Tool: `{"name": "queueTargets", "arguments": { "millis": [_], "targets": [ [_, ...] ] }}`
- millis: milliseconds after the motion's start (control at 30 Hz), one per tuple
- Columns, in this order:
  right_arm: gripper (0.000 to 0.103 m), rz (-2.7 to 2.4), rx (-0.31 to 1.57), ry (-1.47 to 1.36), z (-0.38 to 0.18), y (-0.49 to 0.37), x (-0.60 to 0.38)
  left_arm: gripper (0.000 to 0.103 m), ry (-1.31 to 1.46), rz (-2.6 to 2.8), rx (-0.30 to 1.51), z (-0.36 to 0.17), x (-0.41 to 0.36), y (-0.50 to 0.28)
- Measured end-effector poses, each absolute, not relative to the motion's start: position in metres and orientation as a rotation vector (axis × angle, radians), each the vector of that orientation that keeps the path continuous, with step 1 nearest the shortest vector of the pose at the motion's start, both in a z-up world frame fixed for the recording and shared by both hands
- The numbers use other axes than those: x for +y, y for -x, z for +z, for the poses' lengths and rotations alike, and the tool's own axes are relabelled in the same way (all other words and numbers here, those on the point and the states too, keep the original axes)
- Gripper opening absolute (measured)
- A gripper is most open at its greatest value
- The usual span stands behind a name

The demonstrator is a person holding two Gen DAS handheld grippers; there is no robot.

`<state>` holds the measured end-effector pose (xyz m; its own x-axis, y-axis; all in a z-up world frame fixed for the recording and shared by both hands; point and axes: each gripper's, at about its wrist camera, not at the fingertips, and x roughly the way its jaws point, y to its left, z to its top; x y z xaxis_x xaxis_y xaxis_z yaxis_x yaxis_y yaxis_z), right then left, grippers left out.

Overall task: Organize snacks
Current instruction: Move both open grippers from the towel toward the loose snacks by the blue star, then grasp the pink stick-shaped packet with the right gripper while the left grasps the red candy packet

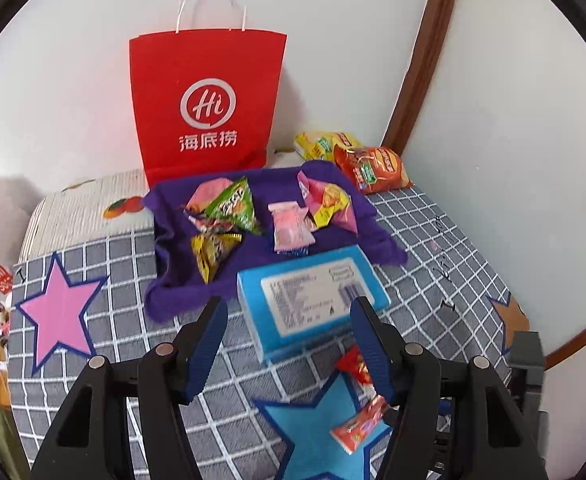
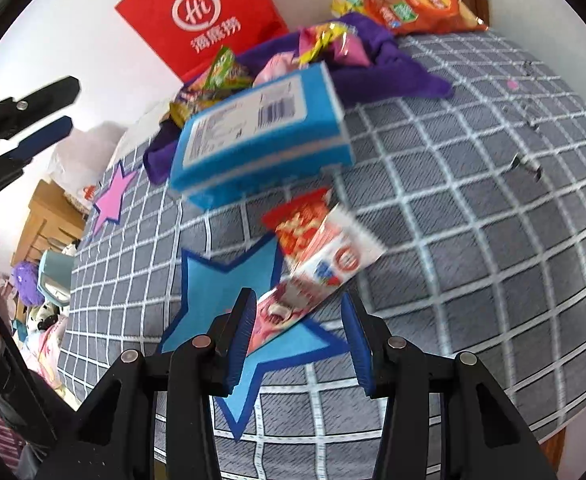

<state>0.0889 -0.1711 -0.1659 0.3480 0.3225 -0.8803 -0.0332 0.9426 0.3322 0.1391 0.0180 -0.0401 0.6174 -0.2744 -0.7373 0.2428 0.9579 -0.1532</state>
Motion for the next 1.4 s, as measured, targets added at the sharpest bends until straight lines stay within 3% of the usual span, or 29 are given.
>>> {"name": "queueTargets", "arguments": {
  "millis": [233,433,700,800,967,1100,1133,1200,1233,1400],
  "targets": [
    [0.042,0.237,1.209,-0.265,-0.185,-0.1,-0.153,0.061,0.015,-0.295,0.864,-0.048,0.021,-0.123],
    [0.034,0.235,1.184,-0.125,-0.17,-0.109,-0.159,0.061,0.016,-0.302,0.885,-0.061,0.023,-0.123],
    [0.034,0.175,1.211,0.055,-0.158,-0.132,-0.207,0.061,0.019,-0.319,0.933,-0.081,0.013,-0.133],
    [0.035,0.145,1.219,0.069,-0.162,-0.144,-0.227,0.061,0.016,-0.327,0.949,-0.087,0.006,-0.137],
    [0.047,0.095,1.205,0.026,-0.17,-0.155,-0.243,0.061,0.002,-0.334,0.971,-0.095,-0.008,-0.144],
    [0.047,0.105,1.189,-0.01,-0.185,-0.154,-0.244,0.061,0.005,-0.343,0.989,-0.101,-0.017,-0.149],
    [0.046,0.1,1.181,-0.003,-0.187,-0.154,-0.241,0.061,0.009,-0.348,0.997,-0.103,-0.02,-0.15],
    [0.032,0.091,1.118,0.028,-0.188,-0.151,-0.24,0.061,0.013,-0.355,1.01,-0.106,-0.024,-0.152],
    [0.02,0.096,1.107,0.026,-0.188,-0.151,-0.238,0.061,0.013,-0.36,1.018,-0.109,-0.027,-0.152],
    [0.02,0.037,1.081,-0.005,-0.185,-0.158,-0.262,0.061,0.009,-0.376,1.047,-0.119,-0.038,-0.152]
  ]
}}
